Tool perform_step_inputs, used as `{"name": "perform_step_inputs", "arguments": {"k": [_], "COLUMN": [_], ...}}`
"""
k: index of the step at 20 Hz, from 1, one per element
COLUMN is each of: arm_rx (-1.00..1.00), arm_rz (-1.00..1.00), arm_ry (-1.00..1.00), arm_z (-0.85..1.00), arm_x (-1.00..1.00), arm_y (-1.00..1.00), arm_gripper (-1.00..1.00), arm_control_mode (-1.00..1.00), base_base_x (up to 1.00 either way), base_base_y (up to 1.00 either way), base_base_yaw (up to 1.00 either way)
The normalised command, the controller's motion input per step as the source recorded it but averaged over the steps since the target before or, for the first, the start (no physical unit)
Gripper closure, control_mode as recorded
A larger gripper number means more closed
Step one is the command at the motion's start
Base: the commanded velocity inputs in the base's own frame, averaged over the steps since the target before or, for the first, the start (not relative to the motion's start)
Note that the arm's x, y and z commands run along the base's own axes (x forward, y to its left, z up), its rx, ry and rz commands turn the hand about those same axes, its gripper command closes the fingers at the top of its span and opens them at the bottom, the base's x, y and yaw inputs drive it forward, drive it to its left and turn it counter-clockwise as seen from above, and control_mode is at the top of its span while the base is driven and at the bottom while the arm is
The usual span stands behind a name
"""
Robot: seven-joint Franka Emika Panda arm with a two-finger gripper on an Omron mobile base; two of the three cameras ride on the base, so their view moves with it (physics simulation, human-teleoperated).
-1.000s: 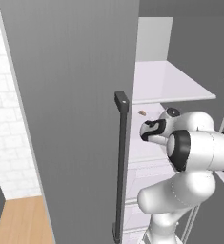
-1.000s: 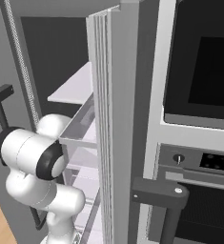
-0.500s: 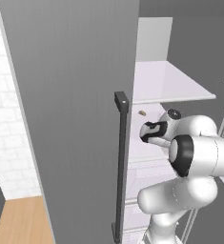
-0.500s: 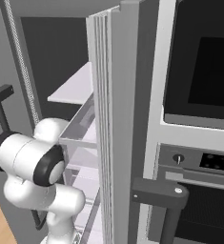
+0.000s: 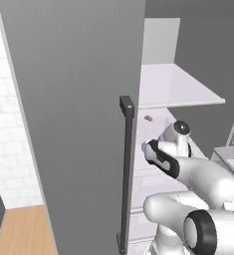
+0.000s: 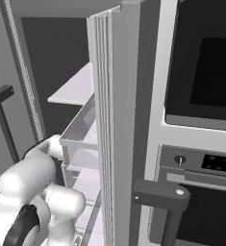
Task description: Take the strawberry from the fridge and place it on top of the pancake, located on the dining counter.
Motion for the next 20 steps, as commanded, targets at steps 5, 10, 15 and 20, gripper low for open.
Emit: {"name": "perform_step_inputs", "arguments": {"k": [5,10,15,20], "arm_rx": [0.0,0.0,0.0,0.0], "arm_rz": [-0.07,-0.04,0.0,0.0], "arm_ry": [0.01,0.13,0.1,0.02], "arm_z": [1.0,1.0,1.0,0.7], "arm_x": [-1.0,-1.0,-0.93,-0.83], "arm_y": [0.09,0.06,0.05,0.27], "arm_gripper": [1.0,1.0,1.0,1.0], "arm_control_mode": [-1.0,-1.0,-1.0,-1.0], "base_base_x": [0.0,0.0,0.0,0.0], "base_base_y": [0.0,0.0,0.0,0.0], "base_base_yaw": [0.0,0.0,0.0,0.0]}}
